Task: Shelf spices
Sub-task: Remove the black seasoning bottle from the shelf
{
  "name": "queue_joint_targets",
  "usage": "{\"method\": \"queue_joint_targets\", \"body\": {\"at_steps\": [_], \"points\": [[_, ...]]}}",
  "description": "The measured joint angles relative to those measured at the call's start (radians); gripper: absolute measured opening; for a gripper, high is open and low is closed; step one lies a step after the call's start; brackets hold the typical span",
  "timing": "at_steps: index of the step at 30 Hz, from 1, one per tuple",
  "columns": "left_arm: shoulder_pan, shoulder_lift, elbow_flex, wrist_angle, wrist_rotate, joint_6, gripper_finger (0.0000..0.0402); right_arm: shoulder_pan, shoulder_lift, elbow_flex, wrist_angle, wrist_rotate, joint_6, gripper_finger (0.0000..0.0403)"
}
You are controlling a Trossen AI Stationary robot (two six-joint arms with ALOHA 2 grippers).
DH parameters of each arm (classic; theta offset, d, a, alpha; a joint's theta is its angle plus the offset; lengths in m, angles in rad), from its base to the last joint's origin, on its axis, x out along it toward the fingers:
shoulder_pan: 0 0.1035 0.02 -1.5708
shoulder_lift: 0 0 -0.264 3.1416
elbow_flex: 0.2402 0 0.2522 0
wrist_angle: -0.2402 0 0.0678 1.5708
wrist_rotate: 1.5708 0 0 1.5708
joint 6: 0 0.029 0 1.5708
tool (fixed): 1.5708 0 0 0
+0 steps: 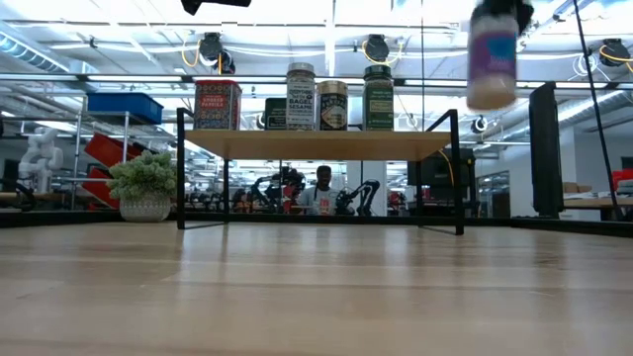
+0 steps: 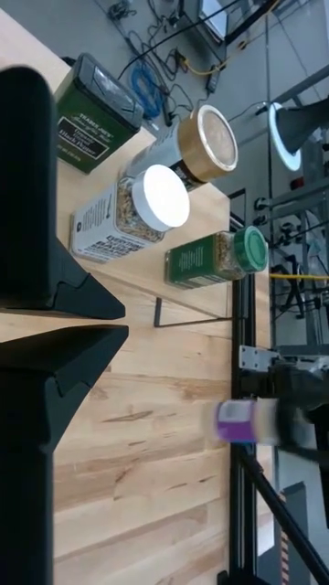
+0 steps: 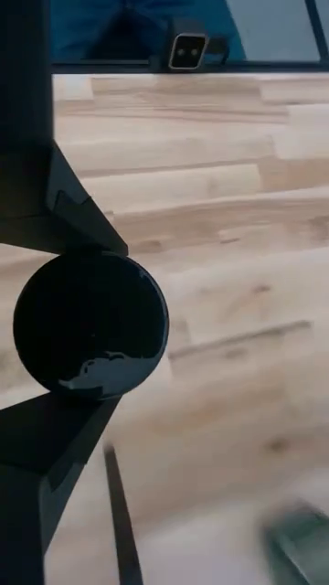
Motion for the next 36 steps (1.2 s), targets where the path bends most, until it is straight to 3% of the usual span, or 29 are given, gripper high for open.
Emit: {"method": "queue_joint_targets", "body": {"at_steps": [6,12,36], "points": [[0.000,0.000,0.003,-0.006,0.000,0.004,0.0031,0.116,0.011,-0.208,0.207,0.013,0.136,0.0203],[0.001,-0.001,0.026,-0.008,-0.027,0.005,0.0031,0.176,0.035,-0.310,0.317,0.126,0.198,0.0203],[0.001,-0.001,0.031,-0.086,-0.048,-0.005,0.0031,0.187,0.143,-0.329,0.332,0.157,0.104,0.0203]]}}
